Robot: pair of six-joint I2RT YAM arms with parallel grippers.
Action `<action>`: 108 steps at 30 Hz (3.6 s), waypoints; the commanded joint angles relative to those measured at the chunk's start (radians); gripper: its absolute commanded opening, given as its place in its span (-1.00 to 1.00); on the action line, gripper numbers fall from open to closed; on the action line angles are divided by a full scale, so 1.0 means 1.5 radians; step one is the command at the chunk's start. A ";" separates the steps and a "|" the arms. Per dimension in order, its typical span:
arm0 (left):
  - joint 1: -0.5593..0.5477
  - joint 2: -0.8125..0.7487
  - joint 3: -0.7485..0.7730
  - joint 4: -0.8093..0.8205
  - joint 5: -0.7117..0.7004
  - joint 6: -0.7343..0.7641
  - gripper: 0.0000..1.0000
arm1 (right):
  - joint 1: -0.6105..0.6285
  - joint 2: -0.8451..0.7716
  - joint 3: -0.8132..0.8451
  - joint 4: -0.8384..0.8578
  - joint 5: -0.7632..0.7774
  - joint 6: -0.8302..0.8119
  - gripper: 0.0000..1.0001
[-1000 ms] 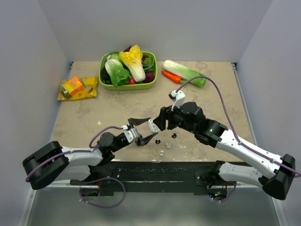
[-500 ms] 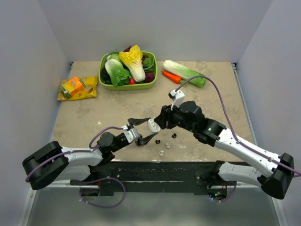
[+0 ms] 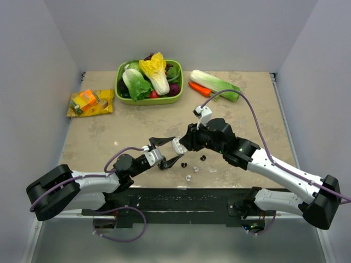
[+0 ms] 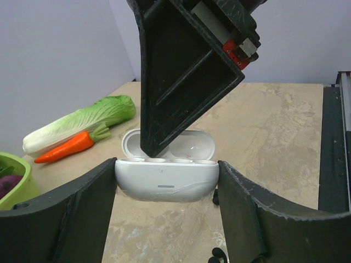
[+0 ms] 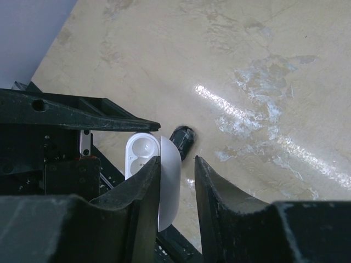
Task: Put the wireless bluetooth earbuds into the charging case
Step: Adjust the charging case.
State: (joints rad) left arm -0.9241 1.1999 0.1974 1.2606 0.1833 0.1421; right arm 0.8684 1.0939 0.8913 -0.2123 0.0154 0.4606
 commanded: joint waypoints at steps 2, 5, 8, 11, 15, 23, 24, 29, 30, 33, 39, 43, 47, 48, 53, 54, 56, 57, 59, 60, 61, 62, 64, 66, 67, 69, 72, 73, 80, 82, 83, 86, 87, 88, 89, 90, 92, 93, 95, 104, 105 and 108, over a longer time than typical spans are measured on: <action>-0.004 -0.005 -0.002 0.205 -0.005 0.011 -1.00 | -0.004 -0.007 -0.002 0.022 -0.008 -0.005 -0.39; -0.004 -0.003 -0.001 0.202 -0.005 0.008 -1.00 | -0.004 -0.016 -0.001 0.021 -0.008 -0.018 -0.61; -0.004 0.002 0.003 0.188 -0.013 -0.001 -1.00 | -0.004 -0.022 0.009 0.008 0.018 -0.042 -1.00; -0.004 0.005 0.015 0.160 -0.016 -0.011 -0.64 | -0.004 -0.029 0.031 -0.020 0.032 -0.075 -1.00; -0.004 0.006 0.046 0.070 -0.026 -0.041 0.16 | -0.003 -0.048 0.055 -0.044 0.042 -0.119 -1.00; -0.004 0.011 0.089 -0.028 -0.143 -0.087 0.99 | -0.003 -0.070 0.080 -0.077 0.035 -0.160 -1.00; -0.004 0.010 0.093 -0.033 -0.148 -0.089 1.00 | -0.003 -0.072 0.078 -0.077 0.036 -0.160 -1.00; -0.003 0.007 0.118 -0.076 -0.163 -0.111 1.00 | -0.002 -0.088 0.080 -0.079 0.054 -0.170 -1.00; -0.003 -0.002 0.123 -0.094 -0.159 -0.122 1.00 | -0.001 -0.095 0.079 -0.075 0.063 -0.173 -1.00; -0.001 -0.028 0.149 -0.185 -0.113 -0.149 1.00 | 0.002 -0.121 0.066 -0.040 0.118 -0.206 -1.00; 0.012 -0.073 0.164 -0.306 0.006 -0.240 1.00 | 0.009 -0.130 0.082 0.014 0.110 -0.295 -1.00; 0.017 -0.084 0.178 -0.361 0.068 -0.248 1.00 | 0.031 -0.072 0.165 -0.096 0.091 -0.361 -1.00; 0.064 -0.091 0.180 -0.318 0.208 -0.250 1.00 | 0.114 -0.072 0.161 -0.112 0.205 -0.411 -1.00; 0.099 -0.088 0.182 -0.307 0.264 -0.268 1.00 | 0.150 -0.074 0.156 -0.112 0.231 -0.423 -1.00; 0.141 -0.067 0.200 -0.255 0.331 -0.301 0.89 | 0.231 -0.065 0.146 -0.141 0.387 -0.444 -1.00; 0.143 -0.066 0.205 -0.262 0.334 -0.292 0.87 | 0.251 -0.063 0.145 -0.143 0.398 -0.444 -1.00; 0.143 -0.063 0.210 -0.260 0.334 -0.291 0.82 | 0.265 -0.058 0.134 -0.135 0.420 -0.445 -1.00; 0.143 -0.063 0.211 -0.255 0.339 -0.296 0.81 | 0.275 -0.053 0.130 -0.134 0.447 -0.447 -1.00; 0.143 -0.058 0.215 -0.252 0.344 -0.297 0.75 | 0.284 -0.047 0.123 -0.120 0.467 -0.449 -1.00; 0.143 -0.055 0.216 -0.250 0.350 -0.301 0.74 | 0.287 -0.042 0.123 -0.117 0.475 -0.447 -1.00; 0.143 -0.053 0.217 -0.245 0.355 -0.303 0.74 | 0.289 -0.040 0.123 -0.113 0.480 -0.446 -1.00; 0.143 -0.051 0.217 -0.244 0.359 -0.305 0.74 | 0.289 -0.038 0.123 -0.111 0.482 -0.446 -1.00; 0.142 -0.052 0.212 -0.240 0.366 -0.307 0.74 | 0.289 -0.035 0.122 -0.107 0.478 -0.448 -1.00; 0.142 -0.049 0.210 -0.232 0.372 -0.313 0.75 | 0.289 -0.034 0.123 -0.106 0.469 -0.447 -1.00; 0.142 -0.046 0.210 -0.224 0.377 -0.315 0.75 | 0.289 -0.032 0.123 -0.105 0.464 -0.445 -1.00; 0.142 -0.035 0.215 -0.222 0.386 -0.319 0.73 | 0.290 -0.031 0.122 -0.105 0.463 -0.444 -1.00; 0.142 -0.021 0.215 -0.201 0.392 -0.326 0.59 | 0.289 -0.031 0.121 -0.100 0.451 -0.443 -1.00; 0.142 -0.014 0.216 -0.196 0.395 -0.328 0.55 | 0.289 -0.030 0.120 -0.100 0.448 -0.443 -1.00; 0.141 0.004 0.222 -0.159 0.399 -0.347 0.49 | 0.290 -0.025 0.122 -0.098 0.416 -0.439 -1.00; 0.141 0.009 0.225 -0.149 0.401 -0.352 0.48 | 0.289 -0.025 0.122 -0.098 0.412 -0.439 -1.00; 0.141 0.011 0.227 -0.145 0.404 -0.355 0.47 | 0.289 -0.022 0.121 -0.097 0.408 -0.438 -1.00; 0.140 0.019 0.232 -0.136 0.411 -0.360 0.40 | 0.289 -0.019 0.121 -0.098 0.408 -0.436 -1.00; 0.140 0.022 0.232 -0.133 0.414 -0.361 0.34 | 0.289 -0.019 0.121 -0.097 0.406 -0.436 -1.00; 0.140 0.026 0.233 -0.130 0.417 -0.363 0.30 | 0.289 -0.016 0.121 -0.097 0.405 -0.436 -1.00; 0.138 0.028 0.233 -0.128 0.421 -0.364 0.26 | 0.289 -0.017 0.120 -0.096 0.404 -0.435 -1.00; 0.137 0.032 0.234 -0.126 0.423 -0.365 0.16 | 0.289 -0.016 0.120 -0.093 0.404 -0.436 -1.00; 0.136 0.040 0.235 -0.124 0.432 -0.364 0.08 | 0.290 -0.015 0.120 -0.092 0.403 -0.435 -1.00; 0.135 0.040 0.233 -0.121 0.431 -0.364 0.06 | 0.290 -0.016 0.120 -0.092 0.402 -0.435 -1.00; 0.135 0.042 0.229 -0.121 0.430 -0.364 0.15 | 0.289 -0.017 0.120 -0.092 0.399 -0.435 -1.00; 0.130 0.043 0.221 -0.135 0.419 -0.350 0.40 | 0.290 -0.030 0.121 -0.086 0.383 -0.430 -1.00; 0.130 0.044 0.222 -0.137 0.420 -0.349 0.40 | 0.289 -0.031 0.120 -0.083 0.382 -0.430 -1.00; 0.129 0.048 0.222 -0.137 0.420 -0.348 0.40 | 0.289 -0.035 0.120 -0.081 0.379 -0.429 -1.00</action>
State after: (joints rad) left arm -0.7227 1.2625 0.5144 1.0153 0.8074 -0.4011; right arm 1.2968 1.0718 1.0710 -0.3809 0.6006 -0.1921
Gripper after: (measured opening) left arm 0.697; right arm 0.052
